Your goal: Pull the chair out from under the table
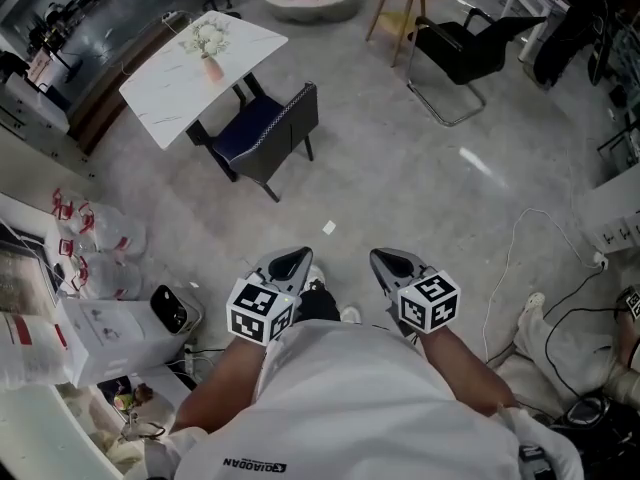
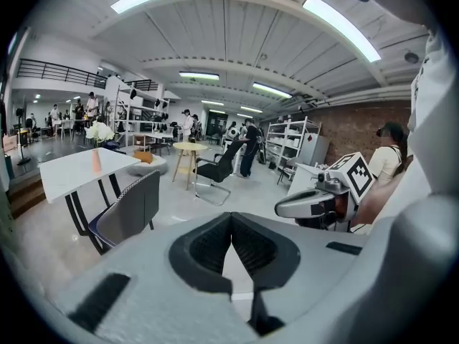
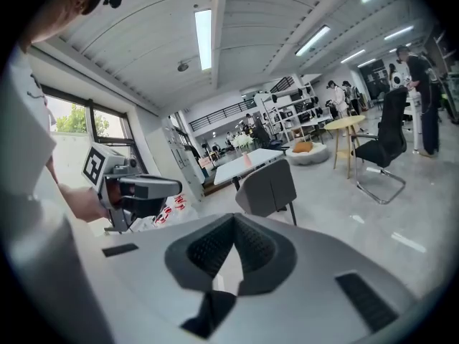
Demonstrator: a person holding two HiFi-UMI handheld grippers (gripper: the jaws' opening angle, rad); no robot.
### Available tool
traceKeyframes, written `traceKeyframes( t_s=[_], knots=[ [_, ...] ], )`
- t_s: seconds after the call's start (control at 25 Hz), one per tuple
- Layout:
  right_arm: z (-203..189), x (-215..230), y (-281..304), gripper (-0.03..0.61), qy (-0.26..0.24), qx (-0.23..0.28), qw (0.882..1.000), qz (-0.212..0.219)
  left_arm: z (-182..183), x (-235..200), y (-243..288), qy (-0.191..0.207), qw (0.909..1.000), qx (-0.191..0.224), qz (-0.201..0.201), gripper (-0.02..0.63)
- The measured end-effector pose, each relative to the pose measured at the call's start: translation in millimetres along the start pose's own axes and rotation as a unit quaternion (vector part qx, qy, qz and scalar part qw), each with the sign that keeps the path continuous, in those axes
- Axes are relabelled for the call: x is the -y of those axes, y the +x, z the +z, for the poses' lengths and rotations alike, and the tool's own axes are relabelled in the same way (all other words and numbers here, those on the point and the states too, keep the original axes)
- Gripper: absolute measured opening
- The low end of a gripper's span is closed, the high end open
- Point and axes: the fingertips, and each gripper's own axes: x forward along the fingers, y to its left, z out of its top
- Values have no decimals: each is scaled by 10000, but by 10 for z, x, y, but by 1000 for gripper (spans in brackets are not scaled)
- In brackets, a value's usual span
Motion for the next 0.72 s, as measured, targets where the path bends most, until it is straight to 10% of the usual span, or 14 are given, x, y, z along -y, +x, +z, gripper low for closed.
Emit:
traceKeyframes(
  t_s=[0.72],
  knots=[
    [647, 810, 1056, 5, -225, -323, 9992, -17, 564, -1074, 1012, -39, 9999, 66, -85, 8]
  ],
)
